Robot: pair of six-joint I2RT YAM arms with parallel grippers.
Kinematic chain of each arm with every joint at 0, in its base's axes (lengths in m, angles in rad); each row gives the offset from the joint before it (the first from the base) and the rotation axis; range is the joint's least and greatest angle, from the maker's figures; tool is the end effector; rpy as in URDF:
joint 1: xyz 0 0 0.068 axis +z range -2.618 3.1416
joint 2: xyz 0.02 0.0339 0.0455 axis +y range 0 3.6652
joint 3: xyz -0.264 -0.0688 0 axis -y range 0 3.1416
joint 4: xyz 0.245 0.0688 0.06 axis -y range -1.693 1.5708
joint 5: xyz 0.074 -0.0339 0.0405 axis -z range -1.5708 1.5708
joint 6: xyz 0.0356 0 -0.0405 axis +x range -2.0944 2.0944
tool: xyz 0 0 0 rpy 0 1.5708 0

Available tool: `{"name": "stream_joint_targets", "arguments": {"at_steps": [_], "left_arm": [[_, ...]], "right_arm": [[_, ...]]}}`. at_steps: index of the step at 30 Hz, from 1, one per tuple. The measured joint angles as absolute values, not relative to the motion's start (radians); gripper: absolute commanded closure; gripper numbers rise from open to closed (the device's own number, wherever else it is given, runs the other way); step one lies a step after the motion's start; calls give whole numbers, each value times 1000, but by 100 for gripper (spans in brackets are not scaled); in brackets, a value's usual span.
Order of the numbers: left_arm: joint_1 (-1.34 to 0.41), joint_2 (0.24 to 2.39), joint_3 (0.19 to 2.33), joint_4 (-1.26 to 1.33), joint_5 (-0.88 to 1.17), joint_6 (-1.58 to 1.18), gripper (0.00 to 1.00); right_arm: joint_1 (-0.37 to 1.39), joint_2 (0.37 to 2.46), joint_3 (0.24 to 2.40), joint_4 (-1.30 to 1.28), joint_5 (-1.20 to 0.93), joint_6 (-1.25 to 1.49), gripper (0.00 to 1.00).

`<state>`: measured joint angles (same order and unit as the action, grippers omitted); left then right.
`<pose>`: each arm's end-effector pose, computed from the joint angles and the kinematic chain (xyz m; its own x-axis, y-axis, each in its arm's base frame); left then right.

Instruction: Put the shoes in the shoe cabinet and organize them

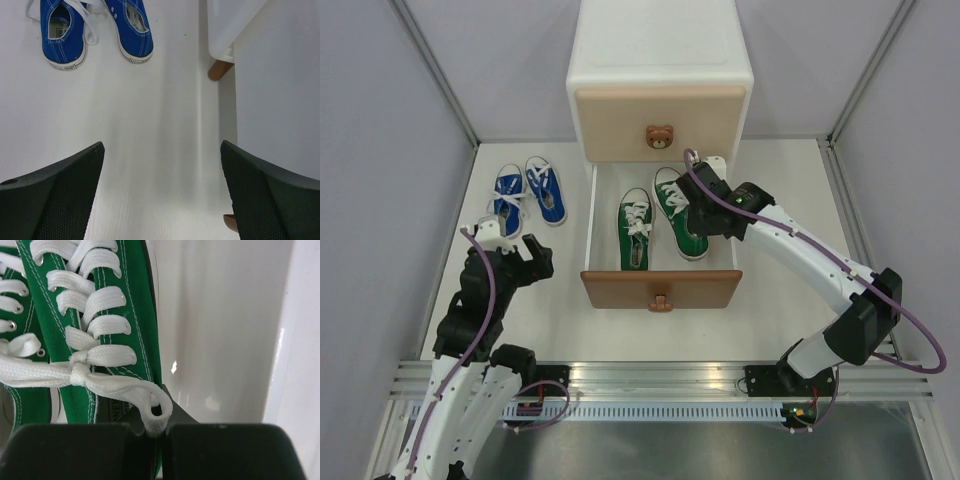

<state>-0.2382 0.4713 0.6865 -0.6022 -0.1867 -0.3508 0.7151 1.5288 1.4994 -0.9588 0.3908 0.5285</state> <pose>0.1106 -0.0201 0.3032 -0.3667 -0.2585 -0.8937 -0.0652 0.9654 -0.2524 0.2463 0.1959 0.3408 -0.7704 -0.0515 -0.6355 -0.0690 0.9976 0.0027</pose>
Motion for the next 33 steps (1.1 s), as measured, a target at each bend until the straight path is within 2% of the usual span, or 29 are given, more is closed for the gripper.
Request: {"name": "stream_joint_targets", "arguments": {"at_steps": [10, 33], "left_arm": [[-238, 475, 686, -603, -205, -351, 0], [-238, 473, 686, -603, -210, -351, 0]], "right_arm": [[715, 1519, 1427, -873, 469, 697, 100], [752, 1518, 1357, -834, 557, 895, 99]]}}
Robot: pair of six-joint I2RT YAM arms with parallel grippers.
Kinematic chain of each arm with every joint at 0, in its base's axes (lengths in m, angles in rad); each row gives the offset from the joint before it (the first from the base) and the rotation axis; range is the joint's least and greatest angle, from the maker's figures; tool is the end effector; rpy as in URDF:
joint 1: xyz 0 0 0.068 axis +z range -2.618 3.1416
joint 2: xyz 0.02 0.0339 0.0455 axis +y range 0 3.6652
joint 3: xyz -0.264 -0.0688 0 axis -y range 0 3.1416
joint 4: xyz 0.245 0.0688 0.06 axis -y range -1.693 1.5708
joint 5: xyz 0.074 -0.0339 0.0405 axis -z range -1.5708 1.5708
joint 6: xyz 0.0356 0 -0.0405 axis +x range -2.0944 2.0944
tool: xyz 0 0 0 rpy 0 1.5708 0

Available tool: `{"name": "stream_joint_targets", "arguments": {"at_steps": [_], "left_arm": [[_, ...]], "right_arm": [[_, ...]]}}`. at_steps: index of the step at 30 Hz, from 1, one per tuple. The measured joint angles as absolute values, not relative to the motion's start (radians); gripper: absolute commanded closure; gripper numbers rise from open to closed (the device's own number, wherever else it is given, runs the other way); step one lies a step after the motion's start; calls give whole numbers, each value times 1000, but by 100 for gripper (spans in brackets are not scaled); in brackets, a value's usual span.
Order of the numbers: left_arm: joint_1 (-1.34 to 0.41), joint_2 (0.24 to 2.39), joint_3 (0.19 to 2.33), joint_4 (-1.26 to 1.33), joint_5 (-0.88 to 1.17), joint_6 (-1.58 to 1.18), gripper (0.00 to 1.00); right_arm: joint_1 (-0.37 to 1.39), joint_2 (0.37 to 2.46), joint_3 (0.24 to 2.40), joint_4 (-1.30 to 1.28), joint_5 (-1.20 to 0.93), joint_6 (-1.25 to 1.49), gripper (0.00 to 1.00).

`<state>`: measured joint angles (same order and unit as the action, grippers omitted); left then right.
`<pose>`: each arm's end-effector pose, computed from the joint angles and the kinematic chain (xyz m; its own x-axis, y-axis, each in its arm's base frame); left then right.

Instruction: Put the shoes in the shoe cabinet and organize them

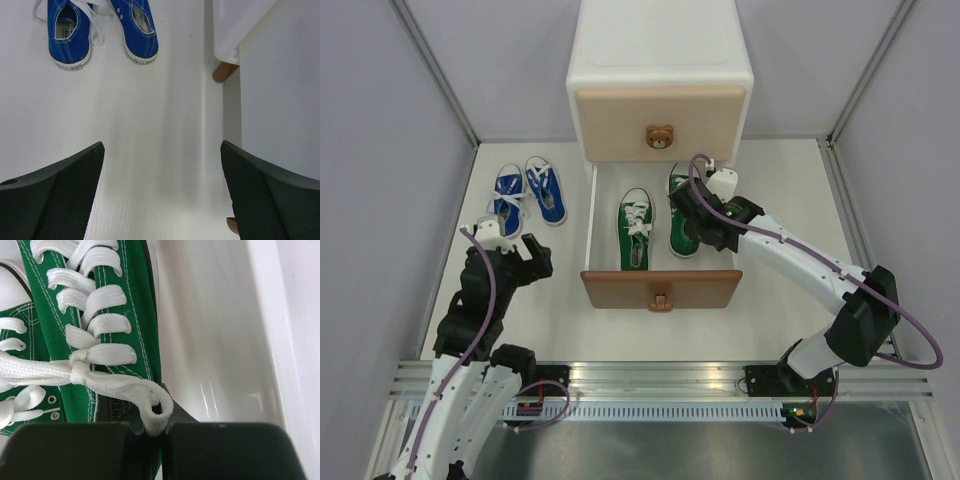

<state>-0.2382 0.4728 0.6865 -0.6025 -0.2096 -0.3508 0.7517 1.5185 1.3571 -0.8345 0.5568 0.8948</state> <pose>0.1109 -0.0193 0.3031 -0.3610 -0.2583 -0.8961 -0.0856 0.9660 -0.2439 0.2425 0.2009 0.3095 -0.6721 0.2783 -0.6862 0.2469 0.9579 0.1467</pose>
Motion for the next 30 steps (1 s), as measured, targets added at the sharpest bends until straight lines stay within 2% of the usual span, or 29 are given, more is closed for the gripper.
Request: {"name": "stream_joint_targets", "arguments": {"at_steps": [30], "left_arm": [[-238, 467, 686, -603, -216, -351, 0]], "right_arm": [[808, 1588, 1344, -808, 556, 1019, 99]]}}
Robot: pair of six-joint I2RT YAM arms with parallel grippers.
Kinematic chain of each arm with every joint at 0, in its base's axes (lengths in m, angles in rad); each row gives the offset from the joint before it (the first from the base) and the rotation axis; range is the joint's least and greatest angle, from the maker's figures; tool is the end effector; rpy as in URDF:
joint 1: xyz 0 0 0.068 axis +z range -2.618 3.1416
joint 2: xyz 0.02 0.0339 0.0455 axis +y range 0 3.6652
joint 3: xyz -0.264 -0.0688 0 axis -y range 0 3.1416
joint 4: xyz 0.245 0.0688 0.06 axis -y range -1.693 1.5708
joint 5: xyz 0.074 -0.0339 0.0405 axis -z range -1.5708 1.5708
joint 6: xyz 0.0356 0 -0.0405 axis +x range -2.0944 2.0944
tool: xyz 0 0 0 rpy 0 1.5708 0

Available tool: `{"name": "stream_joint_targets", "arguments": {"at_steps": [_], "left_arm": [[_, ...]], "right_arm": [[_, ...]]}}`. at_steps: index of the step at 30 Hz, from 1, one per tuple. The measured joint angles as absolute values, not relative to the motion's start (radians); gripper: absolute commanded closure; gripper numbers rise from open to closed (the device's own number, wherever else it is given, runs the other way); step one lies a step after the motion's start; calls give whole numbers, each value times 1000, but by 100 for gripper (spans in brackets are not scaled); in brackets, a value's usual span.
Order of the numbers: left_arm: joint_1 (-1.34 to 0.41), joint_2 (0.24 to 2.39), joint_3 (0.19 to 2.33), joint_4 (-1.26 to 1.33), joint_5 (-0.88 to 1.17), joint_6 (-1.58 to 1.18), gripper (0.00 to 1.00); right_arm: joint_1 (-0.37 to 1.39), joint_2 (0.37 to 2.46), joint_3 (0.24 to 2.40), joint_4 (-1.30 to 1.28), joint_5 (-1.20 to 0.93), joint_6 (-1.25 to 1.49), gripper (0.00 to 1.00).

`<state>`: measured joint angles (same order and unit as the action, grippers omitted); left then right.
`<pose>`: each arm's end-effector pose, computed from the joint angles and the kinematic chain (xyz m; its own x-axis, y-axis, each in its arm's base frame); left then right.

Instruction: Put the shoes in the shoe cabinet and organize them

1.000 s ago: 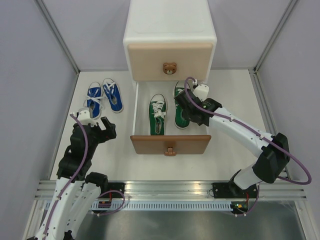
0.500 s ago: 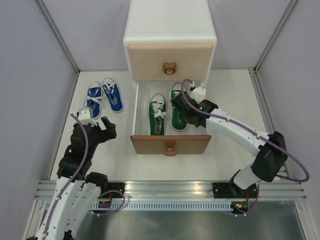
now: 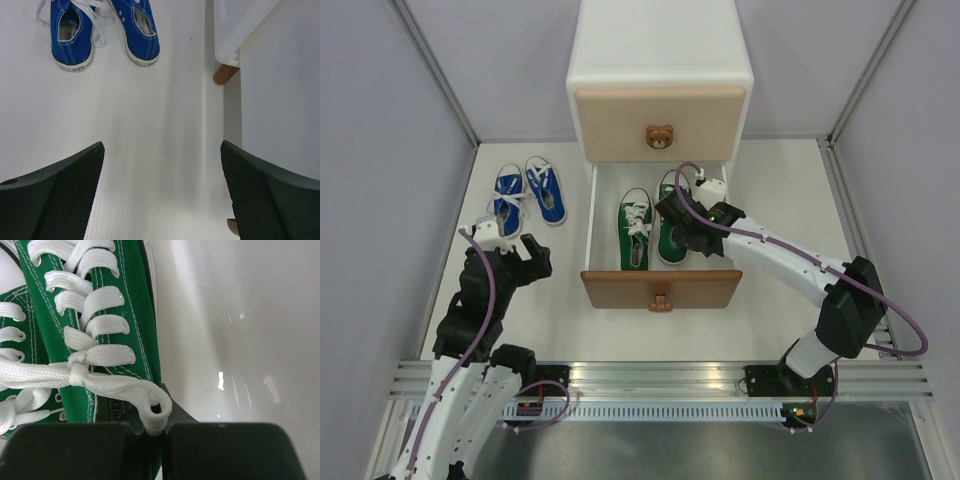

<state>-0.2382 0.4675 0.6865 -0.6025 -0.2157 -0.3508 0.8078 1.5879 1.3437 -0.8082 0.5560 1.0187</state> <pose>0.1100 -0.0189 0.3036 -0.3544 -0.2594 -0.8984 -0.0896 0.9658 -0.2435 0.2405 0.2244 0.2859 -0.6837 0.3314 -0.6502 0.2839 0.9415 0.1814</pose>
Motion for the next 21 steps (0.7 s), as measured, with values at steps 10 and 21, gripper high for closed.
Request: {"name": "stream_joint_targets", "arguments": {"at_steps": [10, 21], "left_arm": [[-238, 463, 686, -603, -234, -351, 0], [-238, 463, 686, -603, -235, -351, 0]], "right_arm": [[810, 1589, 1338, -810, 577, 1054, 99], [817, 1620, 1338, -825, 582, 1069, 98]]}}
